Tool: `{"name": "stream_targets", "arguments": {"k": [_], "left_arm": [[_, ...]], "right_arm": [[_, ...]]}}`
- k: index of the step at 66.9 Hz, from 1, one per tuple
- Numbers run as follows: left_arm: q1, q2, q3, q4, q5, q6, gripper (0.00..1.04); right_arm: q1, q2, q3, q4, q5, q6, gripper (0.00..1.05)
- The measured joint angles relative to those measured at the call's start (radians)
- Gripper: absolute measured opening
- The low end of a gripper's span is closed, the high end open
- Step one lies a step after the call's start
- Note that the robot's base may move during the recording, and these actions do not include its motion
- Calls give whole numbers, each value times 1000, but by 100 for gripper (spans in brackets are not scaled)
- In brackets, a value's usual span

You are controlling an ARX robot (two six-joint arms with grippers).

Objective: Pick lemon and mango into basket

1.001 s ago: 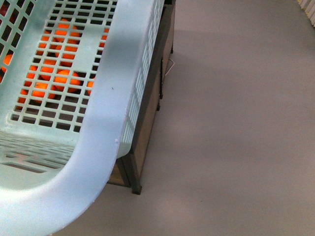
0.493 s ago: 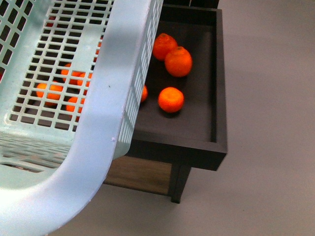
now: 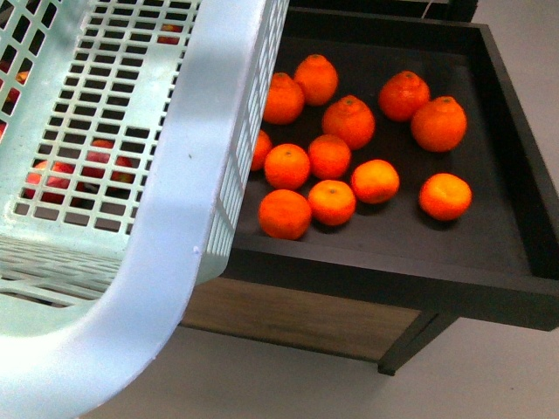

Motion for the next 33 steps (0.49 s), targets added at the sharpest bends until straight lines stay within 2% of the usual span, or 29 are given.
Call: {"name": "stream_targets", "arguments": {"k": [33], "left_arm": [[0,-1,0,0,-4,1,16]], "right_arm": [[0,-1,0,0,0,0,96]]}}
